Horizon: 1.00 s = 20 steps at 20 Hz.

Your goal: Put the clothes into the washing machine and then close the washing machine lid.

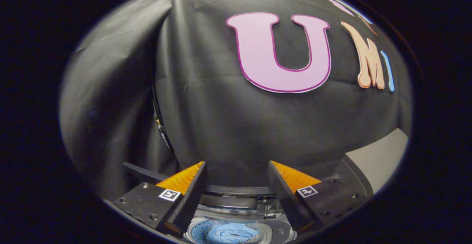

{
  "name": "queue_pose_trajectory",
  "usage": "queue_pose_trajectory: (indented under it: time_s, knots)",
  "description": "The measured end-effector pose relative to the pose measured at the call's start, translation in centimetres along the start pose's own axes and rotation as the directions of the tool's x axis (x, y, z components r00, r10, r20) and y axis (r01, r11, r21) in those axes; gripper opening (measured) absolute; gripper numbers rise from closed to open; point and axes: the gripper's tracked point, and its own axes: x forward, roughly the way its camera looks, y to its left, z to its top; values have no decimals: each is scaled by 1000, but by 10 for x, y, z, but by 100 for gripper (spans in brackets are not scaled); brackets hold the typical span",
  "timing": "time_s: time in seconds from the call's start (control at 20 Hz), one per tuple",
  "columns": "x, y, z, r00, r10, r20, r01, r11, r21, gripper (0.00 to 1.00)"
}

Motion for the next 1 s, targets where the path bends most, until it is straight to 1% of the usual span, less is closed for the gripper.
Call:
queue_pose_trajectory:
  time_s: [0.45,0.75,0.85,1.0]
  knots:
    - [3,-3,2,1000,4,-2,-4,1000,4,98]
    - [2,-5,3,999,19,-46,-17,999,46,98]
    - [1,-6,6,998,33,-45,-29,996,85,98]
    - [1,-7,7,999,23,-37,-19,996,86,98]
